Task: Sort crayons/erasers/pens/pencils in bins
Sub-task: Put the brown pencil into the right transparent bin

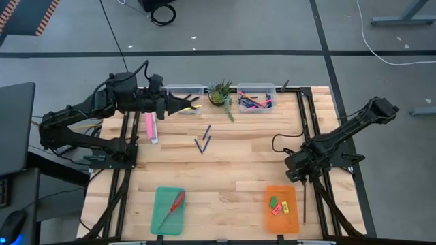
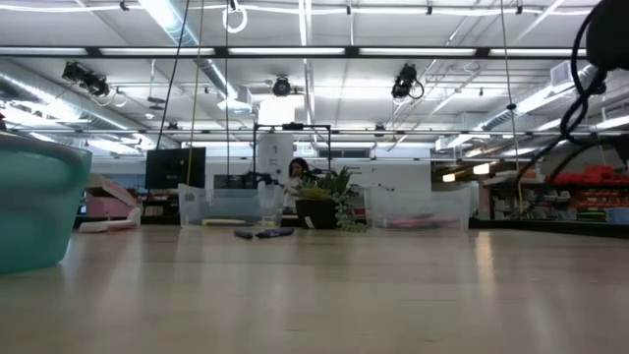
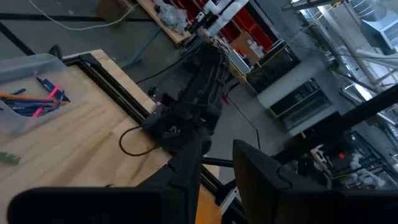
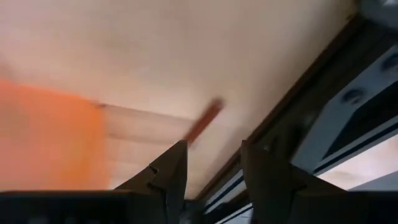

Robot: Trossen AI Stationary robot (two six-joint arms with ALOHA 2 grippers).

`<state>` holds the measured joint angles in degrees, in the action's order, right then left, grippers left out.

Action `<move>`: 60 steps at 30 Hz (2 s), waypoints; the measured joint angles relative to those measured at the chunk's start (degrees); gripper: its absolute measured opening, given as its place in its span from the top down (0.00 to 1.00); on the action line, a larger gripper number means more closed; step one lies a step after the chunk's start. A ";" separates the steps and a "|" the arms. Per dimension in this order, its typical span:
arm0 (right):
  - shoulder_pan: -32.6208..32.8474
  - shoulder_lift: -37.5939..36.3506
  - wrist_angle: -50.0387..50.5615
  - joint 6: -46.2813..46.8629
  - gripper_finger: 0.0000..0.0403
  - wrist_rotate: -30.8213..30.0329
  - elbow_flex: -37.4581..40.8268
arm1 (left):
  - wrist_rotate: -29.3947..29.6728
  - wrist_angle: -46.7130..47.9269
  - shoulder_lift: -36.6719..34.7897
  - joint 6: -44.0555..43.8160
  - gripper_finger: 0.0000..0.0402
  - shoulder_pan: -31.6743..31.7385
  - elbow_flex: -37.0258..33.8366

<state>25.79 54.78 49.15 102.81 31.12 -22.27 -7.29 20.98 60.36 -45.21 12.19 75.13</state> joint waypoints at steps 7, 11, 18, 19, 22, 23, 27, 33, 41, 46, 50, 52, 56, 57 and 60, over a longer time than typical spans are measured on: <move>0.34 0.25 -1.24 -1.05 0.61 -1.30 1.78 | 0.17 0.40 0.00 -0.68 0.77 -1.86 0.00; 0.36 0.92 -1.65 -0.54 0.61 -1.89 1.78 | 0.19 0.40 0.00 -0.69 0.77 -2.22 0.00; 0.62 1.61 -7.72 5.67 0.61 -1.00 1.76 | 0.20 0.45 0.00 -0.70 0.79 -2.21 0.00; 0.80 1.85 -7.78 6.41 0.61 -0.94 1.76 | 0.17 0.47 0.00 -0.71 0.79 -2.21 0.00; 2.05 2.96 -7.53 8.06 0.61 0.48 1.76 | 0.17 0.48 0.00 -0.71 0.79 -2.22 0.00; 2.63 3.15 -7.56 8.87 0.62 0.68 1.76 | 0.17 0.49 0.00 -0.70 0.79 -2.34 0.00; 4.33 4.41 -7.78 12.55 0.64 0.60 1.76 | 0.15 0.49 0.00 -0.15 0.79 -2.78 0.00; 5.91 7.37 -11.45 16.11 0.67 0.15 1.76 | -0.44 0.82 0.00 1.35 0.80 -2.80 0.00; 5.91 12.97 -16.22 17.47 0.67 0.81 1.74 | -0.50 0.75 0.00 2.02 0.79 -2.80 0.02; 5.91 14.75 -17.69 18.10 0.67 0.99 1.70 | -0.54 0.73 0.00 1.97 0.80 -2.78 0.02; 5.91 15.41 -17.67 18.06 0.67 0.97 1.70 | -0.78 0.78 0.00 1.94 0.79 -2.78 0.02; 5.96 15.50 -17.49 17.94 0.67 0.91 1.69 | -1.30 0.78 0.00 1.92 0.79 -2.78 0.02; 6.20 15.63 -17.50 17.42 0.67 0.78 1.78 | -1.60 0.78 0.00 1.92 0.80 -2.78 0.02; 6.24 15.63 -17.47 17.38 0.67 0.19 1.78 | -1.60 0.78 0.00 1.92 0.80 -2.78 0.02; 6.24 15.63 -17.41 16.61 0.67 -0.66 1.78 | -1.60 0.78 0.00 1.91 0.81 -2.78 0.02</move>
<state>32.03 70.41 31.74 119.41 30.46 -20.49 -8.88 21.76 60.36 -43.29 9.41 75.16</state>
